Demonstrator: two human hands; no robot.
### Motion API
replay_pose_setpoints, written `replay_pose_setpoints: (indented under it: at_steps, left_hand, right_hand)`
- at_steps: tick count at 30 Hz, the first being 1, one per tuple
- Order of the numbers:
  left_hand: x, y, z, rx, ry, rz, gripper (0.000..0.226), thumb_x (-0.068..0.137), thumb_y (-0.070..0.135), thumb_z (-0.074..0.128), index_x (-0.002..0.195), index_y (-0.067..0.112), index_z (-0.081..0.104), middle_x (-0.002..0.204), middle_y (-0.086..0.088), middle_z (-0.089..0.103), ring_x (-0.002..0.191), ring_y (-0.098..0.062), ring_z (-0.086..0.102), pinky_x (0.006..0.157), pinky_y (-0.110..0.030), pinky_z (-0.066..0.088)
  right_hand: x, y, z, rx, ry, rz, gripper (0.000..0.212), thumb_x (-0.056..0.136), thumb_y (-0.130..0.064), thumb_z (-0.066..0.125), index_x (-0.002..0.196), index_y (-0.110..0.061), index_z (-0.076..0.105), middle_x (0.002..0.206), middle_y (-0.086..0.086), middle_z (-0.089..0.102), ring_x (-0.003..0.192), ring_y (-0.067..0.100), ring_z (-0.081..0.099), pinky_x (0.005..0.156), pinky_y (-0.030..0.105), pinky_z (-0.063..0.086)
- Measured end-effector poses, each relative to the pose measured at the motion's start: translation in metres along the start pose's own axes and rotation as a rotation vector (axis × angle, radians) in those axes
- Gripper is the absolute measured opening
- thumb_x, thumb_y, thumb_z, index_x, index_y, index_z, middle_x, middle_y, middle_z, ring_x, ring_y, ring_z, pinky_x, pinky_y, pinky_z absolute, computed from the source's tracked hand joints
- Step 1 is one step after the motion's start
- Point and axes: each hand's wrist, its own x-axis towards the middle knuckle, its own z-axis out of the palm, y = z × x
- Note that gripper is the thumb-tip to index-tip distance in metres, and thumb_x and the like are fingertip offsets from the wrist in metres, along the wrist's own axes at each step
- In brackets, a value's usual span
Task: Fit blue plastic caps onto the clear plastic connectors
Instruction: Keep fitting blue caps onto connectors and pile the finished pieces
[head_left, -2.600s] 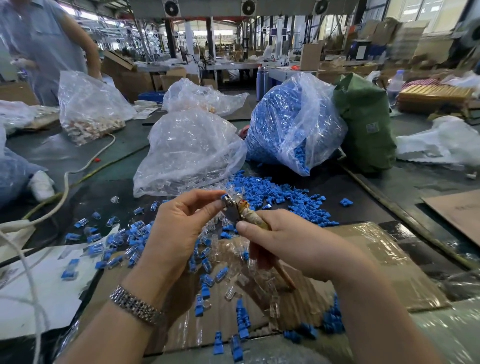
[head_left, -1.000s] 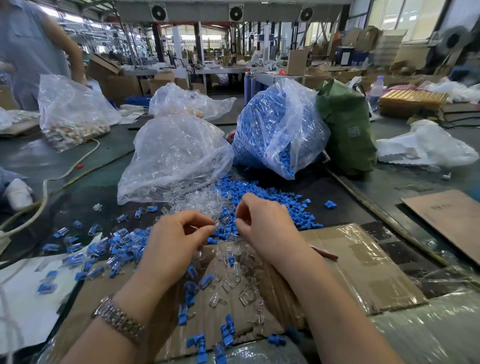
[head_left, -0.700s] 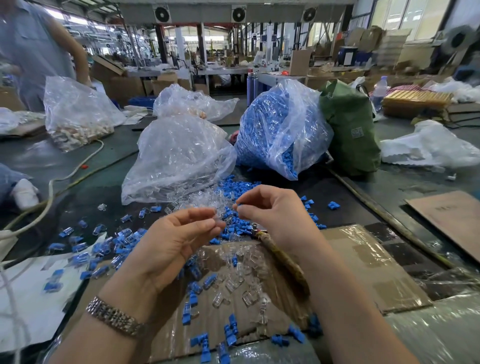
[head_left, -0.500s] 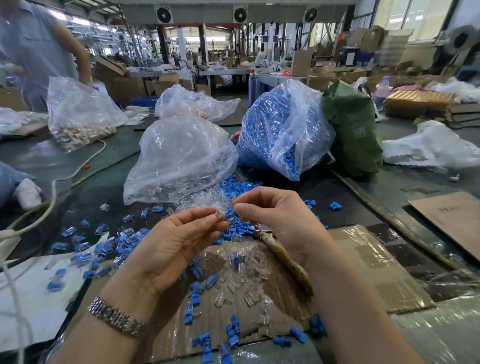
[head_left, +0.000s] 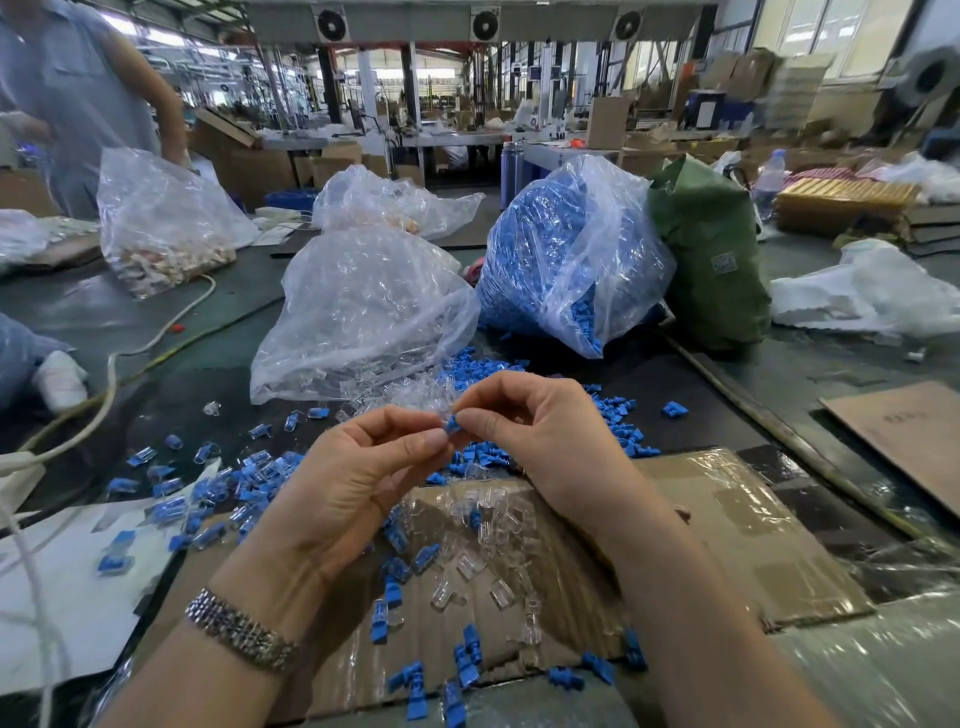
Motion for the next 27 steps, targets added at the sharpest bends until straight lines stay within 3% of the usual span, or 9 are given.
replay_pose_setpoints:
  at_steps: [3,8,12,17,27]
  left_hand:
    - [-0.001,0.0,0.001,0.022,-0.009,0.006,0.019,0.072,-0.008,0.073,0.085,0.005,0.078,0.101,-0.021,0.075,0.099,-0.031,0.075,0.077,-0.027,0.061]
    - [-0.006,0.004,0.007,0.13,-0.055,0.0,0.027,0.072,0.003,0.075,0.1,0.003,0.078,0.108,-0.023,0.075,0.099,-0.032,0.075,0.076,-0.026,0.061]
    - [-0.01,0.006,0.009,0.161,-0.034,0.035,0.022,0.07,0.0,0.073,0.09,0.002,0.08,0.098,-0.025,0.075,0.087,-0.03,0.077,0.072,-0.024,0.061]
    - [-0.011,0.006,0.007,0.16,-0.055,0.049,0.023,0.069,0.001,0.074,0.09,0.002,0.08,0.099,-0.025,0.075,0.091,-0.032,0.076,0.074,-0.024,0.061]
    - [-0.01,-0.001,0.001,0.29,-0.018,0.145,0.03,0.065,0.018,0.087,0.094,0.011,0.08,0.099,-0.019,0.077,0.097,-0.035,0.075,0.082,-0.03,0.06]
  right_hand:
    - [0.0,0.001,0.001,-0.072,-0.021,-0.008,0.003,0.092,-0.012,0.073,0.093,-0.013,0.075,0.083,0.0,0.075,0.078,0.005,0.068,0.085,0.029,0.057]
    - [0.001,0.003,0.001,-0.119,-0.013,-0.043,0.004,0.092,-0.012,0.073,0.092,-0.016,0.075,0.086,0.0,0.074,0.077,0.009,0.066,0.084,0.039,0.057]
    - [0.0,0.003,-0.001,-0.113,-0.026,-0.047,0.008,0.093,-0.011,0.072,0.092,-0.018,0.074,0.085,-0.003,0.075,0.083,0.011,0.07,0.086,0.034,0.058]
    - [-0.002,0.003,0.001,-0.225,-0.055,-0.093,0.006,0.096,-0.013,0.069,0.094,-0.018,0.07,0.081,-0.009,0.069,0.071,-0.002,0.06,0.071,0.016,0.046]
    - [-0.003,0.0,0.003,-0.307,-0.088,-0.136,0.005,0.097,-0.011,0.065,0.094,-0.015,0.066,0.088,-0.005,0.063,0.07,0.001,0.052,0.069,0.017,0.041]
